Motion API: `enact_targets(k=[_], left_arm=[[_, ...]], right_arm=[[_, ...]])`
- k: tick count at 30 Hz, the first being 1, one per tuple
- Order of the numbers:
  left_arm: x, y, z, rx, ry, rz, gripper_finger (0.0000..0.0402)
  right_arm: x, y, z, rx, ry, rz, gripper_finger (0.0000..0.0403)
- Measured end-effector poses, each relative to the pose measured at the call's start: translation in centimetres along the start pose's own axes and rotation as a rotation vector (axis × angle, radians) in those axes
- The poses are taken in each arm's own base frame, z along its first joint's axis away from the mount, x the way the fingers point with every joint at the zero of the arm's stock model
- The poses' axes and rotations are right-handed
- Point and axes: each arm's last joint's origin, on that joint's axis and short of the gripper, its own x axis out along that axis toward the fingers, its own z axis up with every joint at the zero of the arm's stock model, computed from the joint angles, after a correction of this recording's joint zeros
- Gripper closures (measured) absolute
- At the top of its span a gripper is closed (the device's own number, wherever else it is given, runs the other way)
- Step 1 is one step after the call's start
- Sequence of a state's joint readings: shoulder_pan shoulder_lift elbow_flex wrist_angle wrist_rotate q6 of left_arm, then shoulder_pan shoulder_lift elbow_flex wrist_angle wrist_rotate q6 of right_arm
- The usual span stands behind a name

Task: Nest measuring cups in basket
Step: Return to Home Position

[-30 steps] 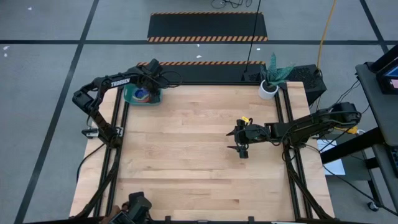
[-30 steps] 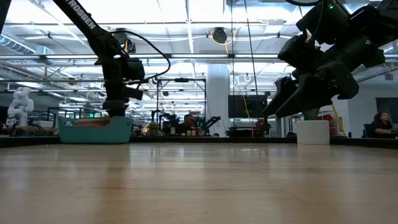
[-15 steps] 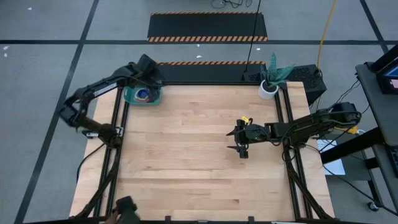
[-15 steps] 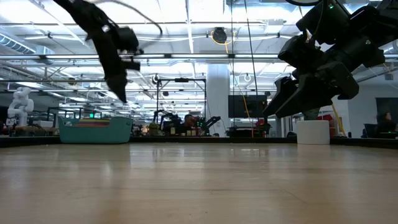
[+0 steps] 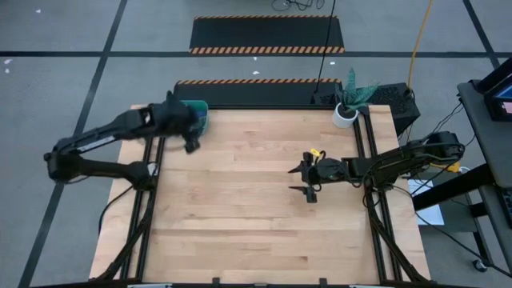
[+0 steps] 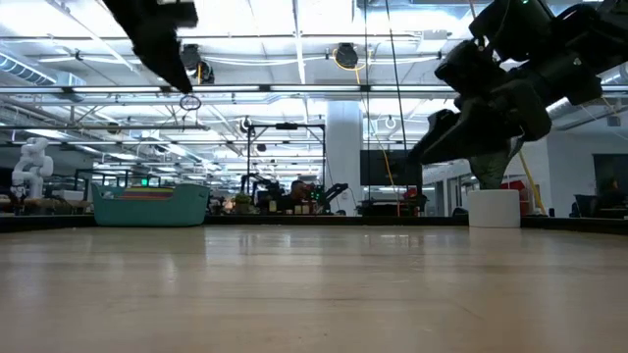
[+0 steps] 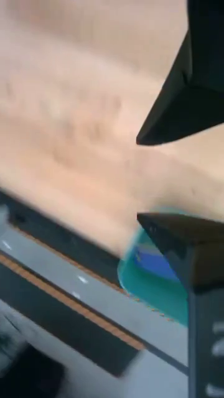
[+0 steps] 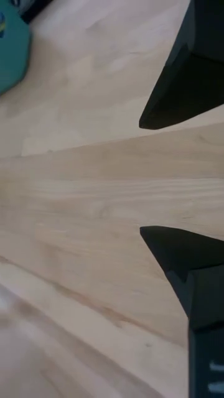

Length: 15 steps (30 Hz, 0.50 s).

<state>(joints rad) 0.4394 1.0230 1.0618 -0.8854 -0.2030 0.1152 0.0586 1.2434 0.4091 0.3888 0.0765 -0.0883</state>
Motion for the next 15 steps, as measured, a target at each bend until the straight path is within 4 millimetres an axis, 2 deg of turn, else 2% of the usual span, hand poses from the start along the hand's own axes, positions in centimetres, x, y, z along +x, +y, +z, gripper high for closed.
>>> enact_targets(k=[5, 10, 15], left_arm=[[-1.9, -4.9, -2.0, 0.039, -0.12, -0.141, 0.0284], [-1.8, -9.4, -5.1, 0.078, -0.211, -0.2, 0.0348], [-2.0, -12.6, -6.5, 0.133, -0.327, -0.262, 0.0384]], right_arm=[[-0.1, 0.0, 0.4, 0.003, -0.036, -0.003, 0.0183], [-0.8, -0.1, 1.3, 0.019, -0.112, -0.007, 0.0243], [-1.9, -0.1, 2.2, 0.069, -0.175, 0.0, 0.0315]])
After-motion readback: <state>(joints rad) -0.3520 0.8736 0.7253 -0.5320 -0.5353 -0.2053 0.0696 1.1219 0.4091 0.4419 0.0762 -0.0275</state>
